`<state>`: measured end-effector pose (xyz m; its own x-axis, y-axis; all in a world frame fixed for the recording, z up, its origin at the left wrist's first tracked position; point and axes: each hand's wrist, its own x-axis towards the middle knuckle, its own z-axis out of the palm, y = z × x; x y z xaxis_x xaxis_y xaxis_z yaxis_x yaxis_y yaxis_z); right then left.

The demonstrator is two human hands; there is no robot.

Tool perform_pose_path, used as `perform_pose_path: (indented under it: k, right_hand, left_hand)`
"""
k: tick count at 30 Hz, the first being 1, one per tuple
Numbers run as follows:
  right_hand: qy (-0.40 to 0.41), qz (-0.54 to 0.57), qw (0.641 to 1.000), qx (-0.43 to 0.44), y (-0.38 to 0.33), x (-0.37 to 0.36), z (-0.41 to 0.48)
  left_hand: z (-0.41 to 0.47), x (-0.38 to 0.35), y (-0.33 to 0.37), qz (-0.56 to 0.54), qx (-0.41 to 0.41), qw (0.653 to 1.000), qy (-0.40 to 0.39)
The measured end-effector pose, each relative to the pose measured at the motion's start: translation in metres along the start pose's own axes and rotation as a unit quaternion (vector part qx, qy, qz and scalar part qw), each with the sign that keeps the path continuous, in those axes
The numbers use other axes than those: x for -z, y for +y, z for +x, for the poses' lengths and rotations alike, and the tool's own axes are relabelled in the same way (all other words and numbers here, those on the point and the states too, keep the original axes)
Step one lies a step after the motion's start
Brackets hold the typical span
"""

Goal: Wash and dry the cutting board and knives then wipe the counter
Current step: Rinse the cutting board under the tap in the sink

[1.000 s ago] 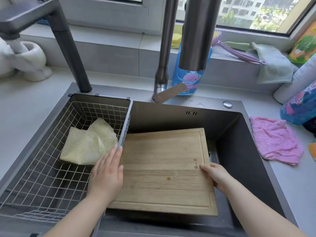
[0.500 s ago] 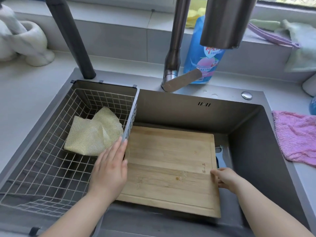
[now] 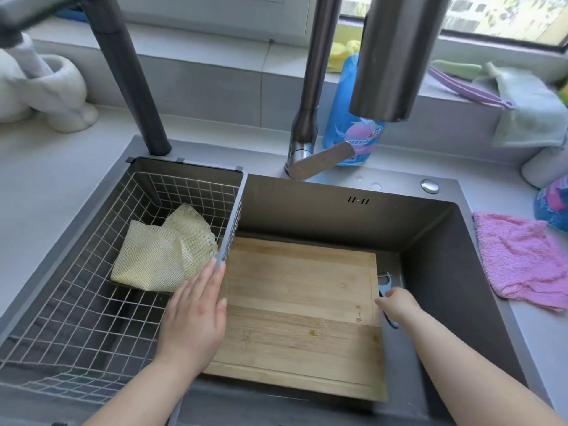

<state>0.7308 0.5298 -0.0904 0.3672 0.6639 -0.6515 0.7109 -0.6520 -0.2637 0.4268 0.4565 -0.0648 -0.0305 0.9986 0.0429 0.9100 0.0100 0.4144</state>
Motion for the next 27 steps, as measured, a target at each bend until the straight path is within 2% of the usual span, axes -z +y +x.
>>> perform_pose_path:
  k: [3,7,10,12,16,24,27]
  right_hand:
    - [0.057,0.055,0.992,0.095,-0.028,0.021,-0.019]
    - [0.138,0.185,0.941,0.247,-0.084,0.058,-0.052]
    - [0.175,0.200,0.900,0.345,-0.129,0.075,-0.077]
    - [0.187,0.174,0.885,0.389,-0.151,0.079,-0.085]
    - [0.217,0.082,0.893,0.386,-0.167,0.083,-0.080]
    - [0.267,0.050,0.902,0.336,-0.179,0.091,-0.068]
    - [0.262,0.048,0.903,0.337,-0.180,0.093,-0.066]
  left_hand:
    - [-0.001,0.002,0.001,-0.007,0.005,1.000,-0.013]
    - [-0.001,0.008,0.003,0.049,-0.012,0.997,-0.059]
    - [-0.001,0.013,0.005,0.074,-0.040,0.992,-0.096]
    - [-0.002,0.015,0.004,0.081,-0.055,0.988,-0.122]
    - [-0.003,0.014,0.001,0.089,-0.069,0.988,-0.103]
    - [-0.001,0.007,0.001,0.083,-0.074,0.993,-0.036]
    - [0.010,0.013,0.011,0.048,-0.041,0.998,0.009]
